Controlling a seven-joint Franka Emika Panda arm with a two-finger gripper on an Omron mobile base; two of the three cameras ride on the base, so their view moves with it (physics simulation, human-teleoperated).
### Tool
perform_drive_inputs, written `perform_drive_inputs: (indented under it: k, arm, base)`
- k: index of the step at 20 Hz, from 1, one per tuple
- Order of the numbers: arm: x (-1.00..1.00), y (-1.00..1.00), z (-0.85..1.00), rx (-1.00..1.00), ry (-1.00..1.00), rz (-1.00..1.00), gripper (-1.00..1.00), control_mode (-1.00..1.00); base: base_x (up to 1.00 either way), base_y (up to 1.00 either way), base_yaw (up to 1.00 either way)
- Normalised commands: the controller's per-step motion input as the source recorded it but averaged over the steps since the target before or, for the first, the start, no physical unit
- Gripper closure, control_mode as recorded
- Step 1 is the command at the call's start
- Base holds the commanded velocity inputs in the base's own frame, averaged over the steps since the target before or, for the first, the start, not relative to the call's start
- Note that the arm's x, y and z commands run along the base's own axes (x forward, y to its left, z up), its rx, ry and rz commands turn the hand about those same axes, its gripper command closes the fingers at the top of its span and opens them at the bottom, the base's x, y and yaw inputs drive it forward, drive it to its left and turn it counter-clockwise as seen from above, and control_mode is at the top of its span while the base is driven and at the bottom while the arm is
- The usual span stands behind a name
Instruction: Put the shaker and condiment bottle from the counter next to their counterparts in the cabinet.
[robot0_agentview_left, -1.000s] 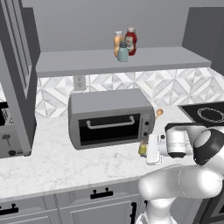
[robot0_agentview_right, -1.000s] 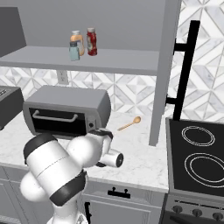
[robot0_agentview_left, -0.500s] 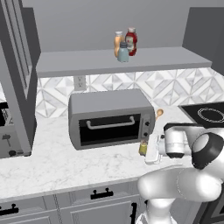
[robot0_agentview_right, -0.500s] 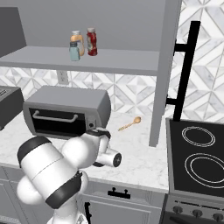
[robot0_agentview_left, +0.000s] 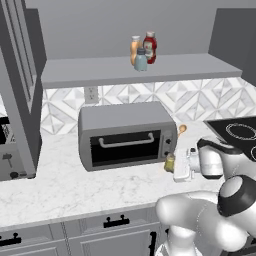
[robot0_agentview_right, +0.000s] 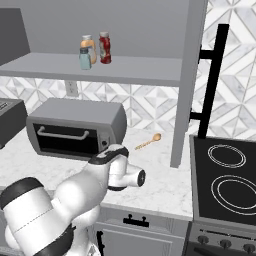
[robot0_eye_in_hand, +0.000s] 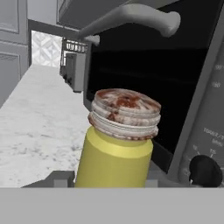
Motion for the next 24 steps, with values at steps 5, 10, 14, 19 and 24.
perform_drive_inputs:
  k: [5,10,14,19,24]
  arm:
    - [-0.33,-0.01,0.71,0.03,0.01,0.0,1.0,-1.0]
    - [-0.2,0.0,0.74,0.01,0.02,0.0,1.0,-1.0]
    - [-0.14,0.0,0.91,0.01,0.03,0.0,1.0,-1.0]
    - [-0.1,-0.12,0.97,0.01,0.04,-0.03,1.0,-1.0]
    - [-0.03,-0.18,0.98,0.0,0.05,-0.09,1.0,-1.0]
  base:
    - [0.0,0.0,0.0]
    - [0.0,0.0,0.0]
    - [0.0,0.0,0.0]
    - [0.0,0.0,0.0]
    - [0.0,0.0,0.0]
